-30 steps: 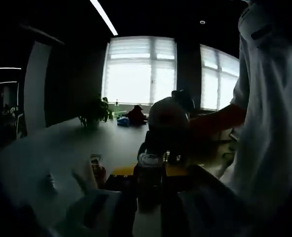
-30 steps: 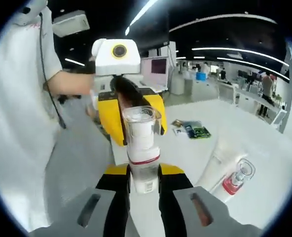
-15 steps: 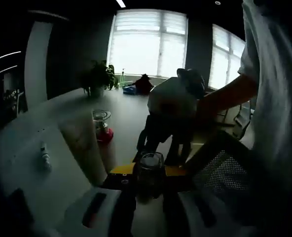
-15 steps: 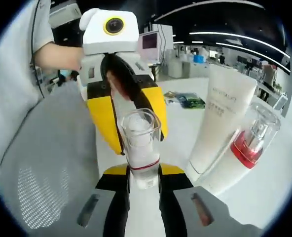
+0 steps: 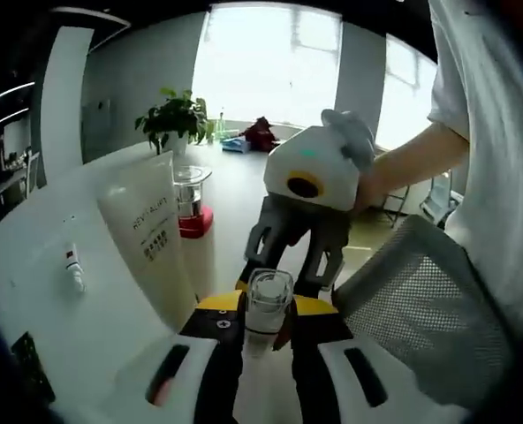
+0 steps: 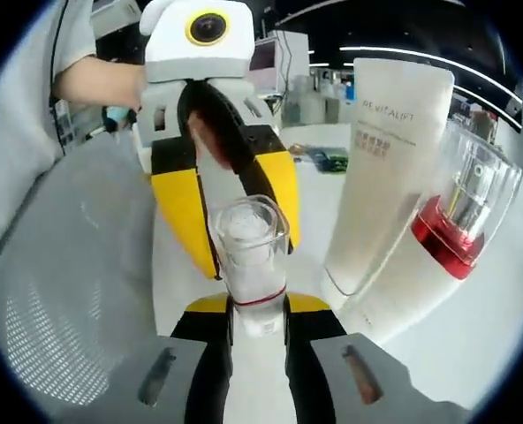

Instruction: Arrange the skincare products in the storage area until every visible bottle or jar stands upright without overlapping.

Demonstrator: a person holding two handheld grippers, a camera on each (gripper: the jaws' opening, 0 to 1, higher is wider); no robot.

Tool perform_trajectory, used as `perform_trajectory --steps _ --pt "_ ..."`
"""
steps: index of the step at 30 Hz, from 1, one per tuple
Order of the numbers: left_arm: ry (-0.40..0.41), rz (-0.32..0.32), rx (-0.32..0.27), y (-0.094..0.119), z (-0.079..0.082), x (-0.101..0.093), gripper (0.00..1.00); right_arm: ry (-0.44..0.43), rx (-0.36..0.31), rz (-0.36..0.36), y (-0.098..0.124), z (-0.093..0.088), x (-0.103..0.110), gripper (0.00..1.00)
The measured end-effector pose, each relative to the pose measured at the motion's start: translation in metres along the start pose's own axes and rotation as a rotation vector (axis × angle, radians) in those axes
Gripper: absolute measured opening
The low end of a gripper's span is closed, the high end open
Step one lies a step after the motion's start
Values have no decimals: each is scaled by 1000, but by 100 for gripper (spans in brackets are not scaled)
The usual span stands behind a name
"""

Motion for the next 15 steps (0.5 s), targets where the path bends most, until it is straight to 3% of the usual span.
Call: perform_trajectory --steps 7,11,15 --pt "38 -2 -15 0 1 4 16 3 -16 -20 1 1 -4 22" --pt "46 7 -13 2 2 2 25 5 -6 -44 1 1 -9 22" --pt "68 39 2 8 -5 3 27 -3 -1 -45 1 0 -10 29"
Point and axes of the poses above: the point that each gripper's makers call its tool centre point, and the gripper's own axes: y roughly backward along the fingers, x roughly to its left, z roughly out of its top, the point moved 2 cm from there along y, roughly backward along the fingers, and after that the axes turned 10 degrees about -y, right-handed, at the moved point
